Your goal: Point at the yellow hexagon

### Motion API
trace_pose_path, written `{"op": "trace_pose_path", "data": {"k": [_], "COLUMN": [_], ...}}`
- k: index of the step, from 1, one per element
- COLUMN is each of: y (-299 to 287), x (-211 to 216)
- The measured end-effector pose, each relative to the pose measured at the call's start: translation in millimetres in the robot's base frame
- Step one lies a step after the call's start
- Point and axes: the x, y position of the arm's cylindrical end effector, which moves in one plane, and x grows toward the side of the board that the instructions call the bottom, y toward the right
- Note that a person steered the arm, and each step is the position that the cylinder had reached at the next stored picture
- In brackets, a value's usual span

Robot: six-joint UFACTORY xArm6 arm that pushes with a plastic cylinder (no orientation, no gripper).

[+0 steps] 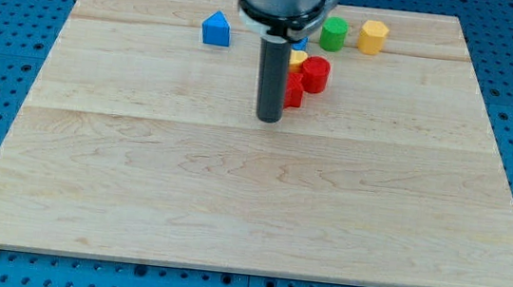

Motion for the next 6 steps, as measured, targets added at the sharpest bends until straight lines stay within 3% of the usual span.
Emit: {"op": "trace_pose_path", "data": {"k": [3, 4, 6], "y": [23, 68, 149], "x": [-14, 1, -104]}}
